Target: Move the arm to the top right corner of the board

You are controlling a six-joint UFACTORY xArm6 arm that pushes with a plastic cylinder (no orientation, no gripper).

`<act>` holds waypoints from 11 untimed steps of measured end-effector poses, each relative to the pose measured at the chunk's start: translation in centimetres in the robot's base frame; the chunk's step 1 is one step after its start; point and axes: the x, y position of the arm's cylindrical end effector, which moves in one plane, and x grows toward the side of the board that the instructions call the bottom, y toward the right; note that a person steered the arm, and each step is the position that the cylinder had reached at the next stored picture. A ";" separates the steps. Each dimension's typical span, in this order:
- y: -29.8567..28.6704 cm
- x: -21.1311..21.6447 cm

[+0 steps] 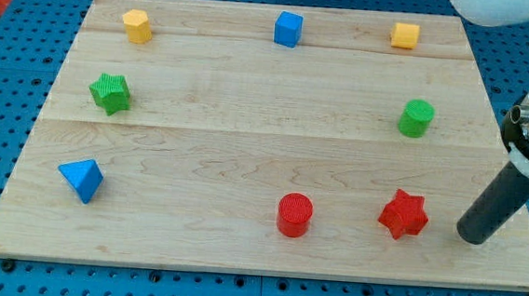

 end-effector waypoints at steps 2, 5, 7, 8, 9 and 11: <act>0.0 0.1; 7.8 -6.2; 11.9 -23.7; 11.9 -28.2; 11.9 -28.2; 11.9 -28.2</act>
